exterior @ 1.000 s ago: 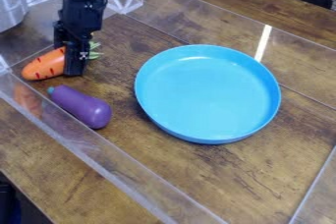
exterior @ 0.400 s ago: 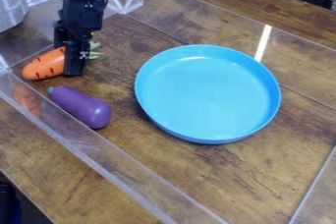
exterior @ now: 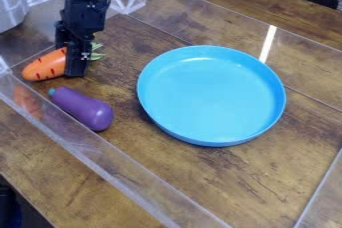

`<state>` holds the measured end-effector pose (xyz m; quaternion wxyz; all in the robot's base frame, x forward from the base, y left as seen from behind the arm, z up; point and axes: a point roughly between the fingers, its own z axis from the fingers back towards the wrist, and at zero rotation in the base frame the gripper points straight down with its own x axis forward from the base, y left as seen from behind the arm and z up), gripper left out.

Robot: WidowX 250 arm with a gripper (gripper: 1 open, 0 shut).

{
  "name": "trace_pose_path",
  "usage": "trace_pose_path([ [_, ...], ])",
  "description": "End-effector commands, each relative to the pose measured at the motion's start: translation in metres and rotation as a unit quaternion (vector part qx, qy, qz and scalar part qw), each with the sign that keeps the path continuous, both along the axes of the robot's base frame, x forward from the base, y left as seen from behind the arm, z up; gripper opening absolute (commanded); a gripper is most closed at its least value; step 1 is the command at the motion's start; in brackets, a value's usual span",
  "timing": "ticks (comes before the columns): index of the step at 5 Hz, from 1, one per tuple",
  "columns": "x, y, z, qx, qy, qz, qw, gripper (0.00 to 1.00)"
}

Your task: Put the carrot in the blue tray

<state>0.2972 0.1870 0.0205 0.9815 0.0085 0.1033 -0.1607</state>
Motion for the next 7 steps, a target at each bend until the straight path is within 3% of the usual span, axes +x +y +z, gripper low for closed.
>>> trace_pose_path([
  [1, 0.0066, -0.0089, 0.005, 0.001, -0.002, -0.025, 0.9997, 0.0],
  [7, 0.0122, -0.0121, 0.0145, 0.01, 0.002, -0.045, 0.999, 0.0],
])
